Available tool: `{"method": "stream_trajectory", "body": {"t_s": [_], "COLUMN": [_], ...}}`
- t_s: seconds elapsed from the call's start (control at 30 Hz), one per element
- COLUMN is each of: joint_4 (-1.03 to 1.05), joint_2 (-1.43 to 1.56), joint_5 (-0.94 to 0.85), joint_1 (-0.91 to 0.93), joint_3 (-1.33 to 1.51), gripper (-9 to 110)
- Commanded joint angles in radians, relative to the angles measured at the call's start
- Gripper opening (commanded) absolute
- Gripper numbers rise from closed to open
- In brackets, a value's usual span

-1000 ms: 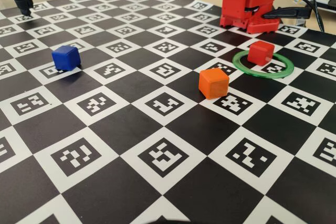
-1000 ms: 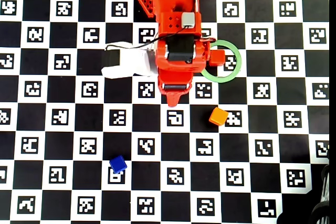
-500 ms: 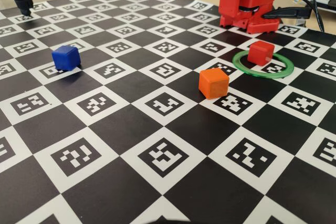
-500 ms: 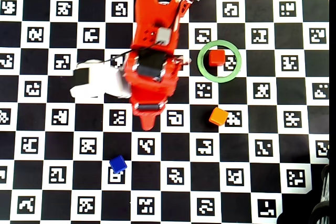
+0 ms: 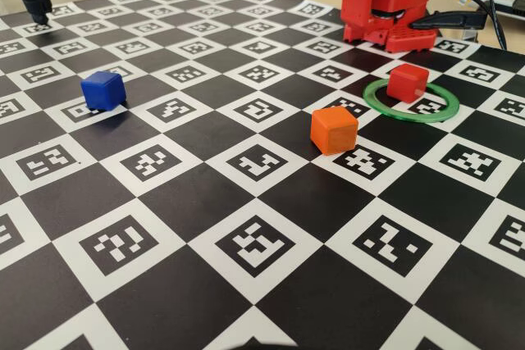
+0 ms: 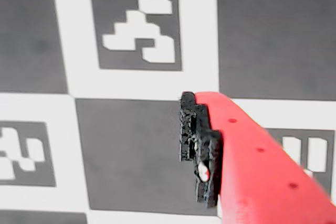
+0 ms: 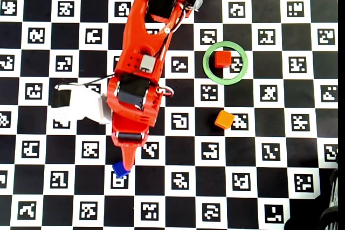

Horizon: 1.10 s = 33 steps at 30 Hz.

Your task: Grab the red cube then put it in the green circle then put the blue cube on top and finally the orange cube on top

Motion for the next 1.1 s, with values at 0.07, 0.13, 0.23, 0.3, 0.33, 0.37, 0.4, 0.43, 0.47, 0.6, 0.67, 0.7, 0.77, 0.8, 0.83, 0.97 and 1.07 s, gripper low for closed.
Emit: {"method": "stream_trajectory", "body": {"t_s": [0.07, 0.13, 0.23, 0.3, 0.33, 0.37, 0.4, 0.43, 0.47, 0.6, 0.67, 0.7, 0.77, 0.8, 0.83, 0.97, 1.07], "joint_4": [0.1, 0.1, 0.1, 0.098, 0.098, 0.097, 0.095, 0.092, 0.089, 0.067, 0.054, 0.046, 0.031, 0.021, 0.011, -0.015, -0.044], "joint_2": [-0.071, -0.117, -0.175, -0.21, -0.229, -0.244, -0.259, -0.27, -0.282, -0.33, -0.35, -0.357, -0.373, -0.38, -0.388, -0.414, -0.426], "joint_5": [0.015, 0.02, 0.02, 0.021, 0.021, 0.021, 0.02, 0.017, 0.015, 0.008, 0.005, 0.0, -0.005, -0.009, -0.012, -0.021, -0.018], "joint_1": [0.008, 0.011, 0.009, 0.006, 0.003, 0.002, 0.0, 0.0, 0.0, 0.005, 0.009, 0.009, 0.014, 0.015, 0.017, 0.018, 0.023], "joint_3": [-0.193, -0.242, -0.31, -0.347, -0.36, -0.373, -0.38, -0.382, -0.387, -0.403, -0.405, -0.405, -0.405, -0.405, -0.405, -0.405, -0.405], "gripper": [49, 49, 49, 49, 49, 49, 49, 49, 49, 49, 49, 49, 49, 49, 49, 49, 49]}}
